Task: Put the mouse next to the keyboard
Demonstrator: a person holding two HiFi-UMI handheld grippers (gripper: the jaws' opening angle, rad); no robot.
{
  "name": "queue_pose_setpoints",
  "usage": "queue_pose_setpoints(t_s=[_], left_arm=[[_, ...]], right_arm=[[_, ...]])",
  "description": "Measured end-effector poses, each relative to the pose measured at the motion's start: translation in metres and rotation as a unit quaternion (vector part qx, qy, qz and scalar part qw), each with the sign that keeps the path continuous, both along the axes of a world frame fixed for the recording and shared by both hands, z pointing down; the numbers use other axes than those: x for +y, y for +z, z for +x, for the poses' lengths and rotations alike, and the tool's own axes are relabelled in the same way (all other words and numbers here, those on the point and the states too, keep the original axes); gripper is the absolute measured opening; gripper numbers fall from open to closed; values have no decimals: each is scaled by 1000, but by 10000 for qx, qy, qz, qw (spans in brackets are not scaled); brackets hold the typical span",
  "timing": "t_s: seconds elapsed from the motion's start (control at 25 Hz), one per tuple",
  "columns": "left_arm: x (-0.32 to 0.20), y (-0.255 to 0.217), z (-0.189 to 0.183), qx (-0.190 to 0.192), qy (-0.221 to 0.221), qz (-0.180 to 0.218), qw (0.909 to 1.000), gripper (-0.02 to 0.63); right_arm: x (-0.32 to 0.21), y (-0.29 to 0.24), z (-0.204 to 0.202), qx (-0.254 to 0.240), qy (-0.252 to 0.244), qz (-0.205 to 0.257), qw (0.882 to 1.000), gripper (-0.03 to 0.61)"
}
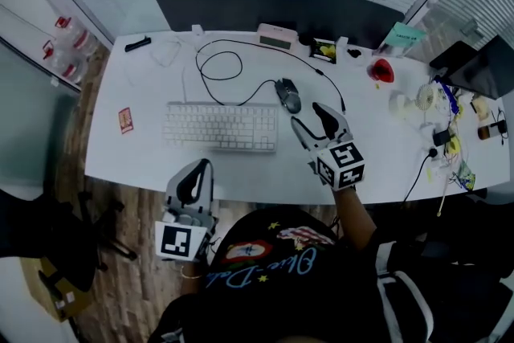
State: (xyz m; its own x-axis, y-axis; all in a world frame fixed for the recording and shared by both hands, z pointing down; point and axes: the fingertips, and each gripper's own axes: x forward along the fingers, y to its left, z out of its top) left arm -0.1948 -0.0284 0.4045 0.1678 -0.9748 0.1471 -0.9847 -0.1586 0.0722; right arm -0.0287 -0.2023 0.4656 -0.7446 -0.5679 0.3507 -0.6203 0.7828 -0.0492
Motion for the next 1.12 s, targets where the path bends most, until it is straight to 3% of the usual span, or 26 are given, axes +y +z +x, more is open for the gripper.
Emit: queue_pose_setpoints(t_s=[0.28,0.68,1.12], left_arm=[[-21,5,-12,-35,-261,-178,9995,3],[-24,16,-25,-121,-607,-528,9967,3],[-23,18,-31,-173,-787,-602,9949,3]], right_arm=[[-51,62,-16,434,61,-461,9980,237],[-81,136,-29,1031,119,-1043,9891,259],[-95,174,-35,1464,188,-1312,9803,278]])
